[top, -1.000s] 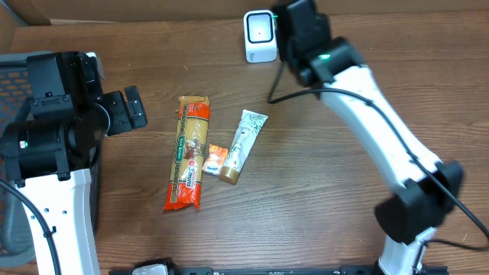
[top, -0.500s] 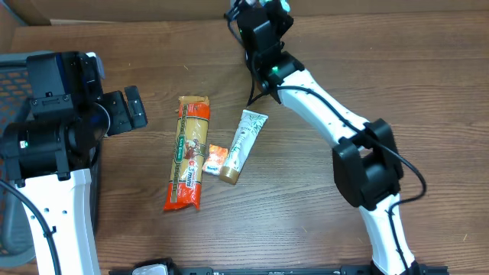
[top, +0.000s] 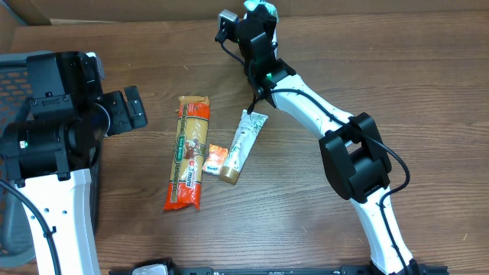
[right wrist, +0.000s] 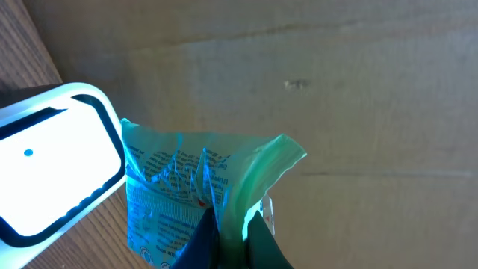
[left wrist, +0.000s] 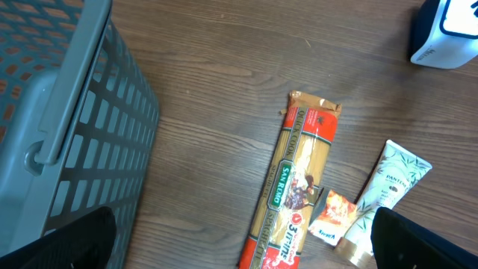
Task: Scan the item barcode
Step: 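Carry the wipes pack to the scanner and hold it over the window, then move the wipes pack right and release it on the table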
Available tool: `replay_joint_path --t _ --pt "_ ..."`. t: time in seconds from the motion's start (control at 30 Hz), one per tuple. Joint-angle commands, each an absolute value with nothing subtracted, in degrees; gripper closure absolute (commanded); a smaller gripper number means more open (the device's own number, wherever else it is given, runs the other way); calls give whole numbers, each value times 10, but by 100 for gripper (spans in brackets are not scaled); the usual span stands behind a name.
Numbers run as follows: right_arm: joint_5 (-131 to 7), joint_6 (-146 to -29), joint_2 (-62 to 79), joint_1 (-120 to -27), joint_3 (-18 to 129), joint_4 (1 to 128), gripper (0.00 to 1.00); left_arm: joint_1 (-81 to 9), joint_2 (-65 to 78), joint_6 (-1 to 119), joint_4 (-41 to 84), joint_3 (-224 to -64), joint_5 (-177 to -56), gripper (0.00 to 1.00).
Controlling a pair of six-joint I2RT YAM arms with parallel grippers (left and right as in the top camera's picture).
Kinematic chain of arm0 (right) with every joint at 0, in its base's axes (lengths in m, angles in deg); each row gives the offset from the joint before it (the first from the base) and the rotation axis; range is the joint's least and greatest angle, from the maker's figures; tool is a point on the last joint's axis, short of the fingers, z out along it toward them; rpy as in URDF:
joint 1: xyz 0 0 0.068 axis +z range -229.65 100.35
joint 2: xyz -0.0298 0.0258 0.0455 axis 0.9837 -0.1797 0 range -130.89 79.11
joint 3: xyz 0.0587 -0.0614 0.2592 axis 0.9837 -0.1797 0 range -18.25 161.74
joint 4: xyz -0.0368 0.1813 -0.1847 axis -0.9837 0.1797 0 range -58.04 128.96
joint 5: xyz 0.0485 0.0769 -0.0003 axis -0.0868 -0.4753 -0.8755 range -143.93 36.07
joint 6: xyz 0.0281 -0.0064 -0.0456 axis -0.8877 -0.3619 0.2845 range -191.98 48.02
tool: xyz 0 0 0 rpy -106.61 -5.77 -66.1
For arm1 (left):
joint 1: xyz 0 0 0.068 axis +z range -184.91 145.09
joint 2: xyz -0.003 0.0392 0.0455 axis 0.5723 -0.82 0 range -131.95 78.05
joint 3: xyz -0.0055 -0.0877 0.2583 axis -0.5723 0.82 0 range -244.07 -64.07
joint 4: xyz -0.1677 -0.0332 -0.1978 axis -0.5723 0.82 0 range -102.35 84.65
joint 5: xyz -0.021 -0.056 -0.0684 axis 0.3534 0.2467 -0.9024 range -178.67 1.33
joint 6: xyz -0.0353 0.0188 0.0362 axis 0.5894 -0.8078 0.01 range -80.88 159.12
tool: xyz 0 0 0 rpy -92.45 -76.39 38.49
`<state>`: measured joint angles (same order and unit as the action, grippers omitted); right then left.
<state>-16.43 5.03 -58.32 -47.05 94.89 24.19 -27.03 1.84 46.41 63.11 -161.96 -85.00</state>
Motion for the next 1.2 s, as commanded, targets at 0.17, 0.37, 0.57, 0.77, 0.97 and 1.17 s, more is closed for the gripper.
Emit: replay_joint_path --t 0.17,0.37,0.57,0.77,0.97,1.17 --pt "-185 74 -574 -479 965 259 96 -272 16 455 630 -1623 -853 0" --pt "-186 73 -574 -479 965 263 96 -272 16 455 630 -1623 -853 0" --pt "-185 61 -572 -478 965 263 96 -272 16 455 631 -1623 -853 0" --pt "-185 -17 -529 -477 965 279 96 -272 16 455 630 -1623 -853 0" --pt "-189 -151 -419 -477 965 401 96 -272 16 455 630 -1623 -853 0" --pt "-328 -429 -275 -495 965 651 96 -272 16 455 630 -1623 -853 0"
